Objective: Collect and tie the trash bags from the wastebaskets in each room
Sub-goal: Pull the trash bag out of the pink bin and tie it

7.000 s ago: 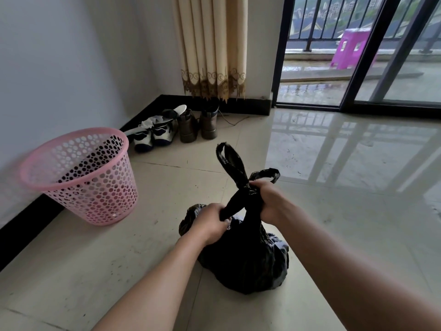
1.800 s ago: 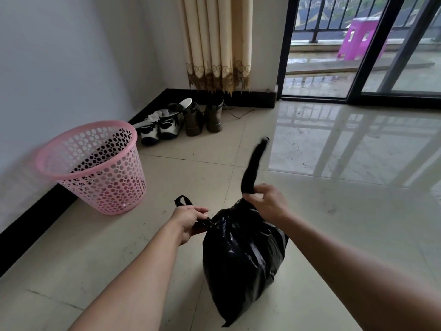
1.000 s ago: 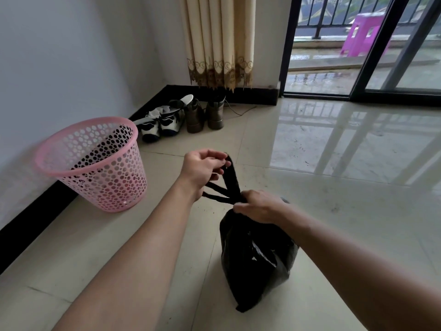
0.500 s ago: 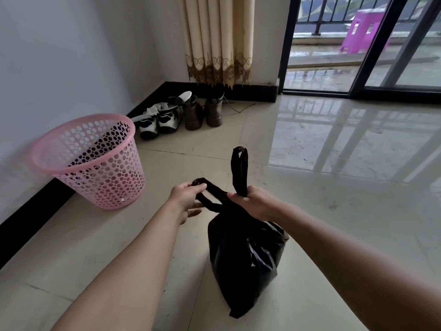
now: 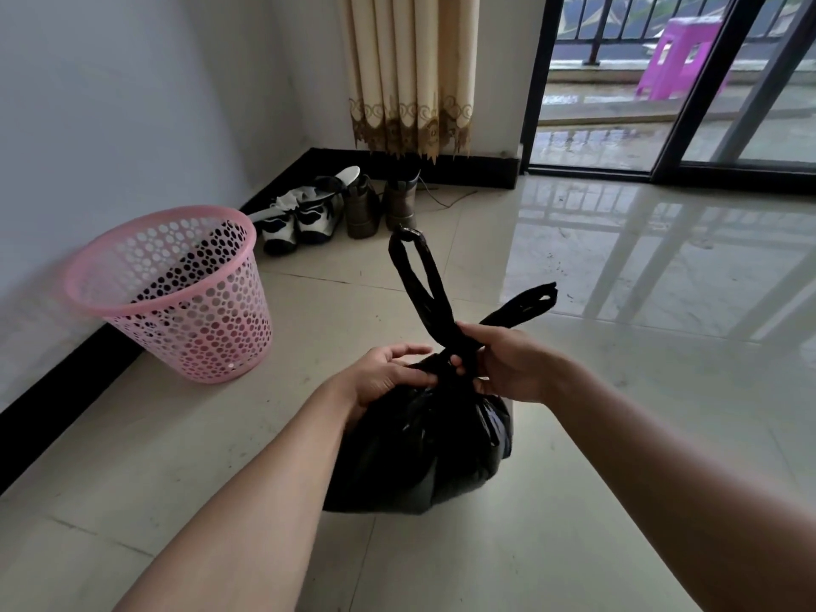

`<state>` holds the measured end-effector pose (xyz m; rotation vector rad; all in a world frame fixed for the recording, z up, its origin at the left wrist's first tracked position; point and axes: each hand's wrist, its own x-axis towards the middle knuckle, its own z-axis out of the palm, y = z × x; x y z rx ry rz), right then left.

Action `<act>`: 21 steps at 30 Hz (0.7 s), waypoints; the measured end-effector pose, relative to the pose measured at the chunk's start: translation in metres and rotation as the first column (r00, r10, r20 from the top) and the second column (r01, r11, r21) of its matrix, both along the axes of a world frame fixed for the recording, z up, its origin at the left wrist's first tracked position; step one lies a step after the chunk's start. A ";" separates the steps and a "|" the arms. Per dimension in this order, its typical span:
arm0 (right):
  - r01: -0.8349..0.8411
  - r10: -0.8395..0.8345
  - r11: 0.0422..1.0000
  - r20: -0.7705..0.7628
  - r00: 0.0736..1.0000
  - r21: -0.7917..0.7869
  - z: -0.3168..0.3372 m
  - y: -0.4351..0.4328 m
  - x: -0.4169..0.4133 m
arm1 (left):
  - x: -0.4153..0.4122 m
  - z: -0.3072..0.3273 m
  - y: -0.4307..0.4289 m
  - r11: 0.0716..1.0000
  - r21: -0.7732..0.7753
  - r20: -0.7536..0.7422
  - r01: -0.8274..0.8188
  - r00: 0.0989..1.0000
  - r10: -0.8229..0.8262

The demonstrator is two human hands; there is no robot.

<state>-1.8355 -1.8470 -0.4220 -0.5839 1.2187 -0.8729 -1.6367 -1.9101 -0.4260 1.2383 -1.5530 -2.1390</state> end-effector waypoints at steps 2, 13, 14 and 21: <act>-0.034 0.034 0.999 0.046 0.998 -0.010 0.001 0.000 -0.002 | -0.002 0.001 -0.002 0.997 -0.072 0.052 0.039 0.998 -0.036; -0.215 0.152 0.964 -0.336 0.929 -0.158 0.015 -0.004 0.004 | 0.004 0.000 -0.013 0.980 -0.198 0.199 -0.002 0.979 0.042; -0.182 0.076 0.966 -0.471 0.879 -0.185 0.013 -0.006 0.006 | 0.004 0.000 -0.013 0.978 -0.209 0.207 0.003 0.978 0.041; -0.177 -0.359 0.895 -0.897 0.259 -0.409 -0.006 -0.004 0.017 | -0.008 0.014 -0.011 0.966 -0.241 0.171 0.092 0.984 -0.051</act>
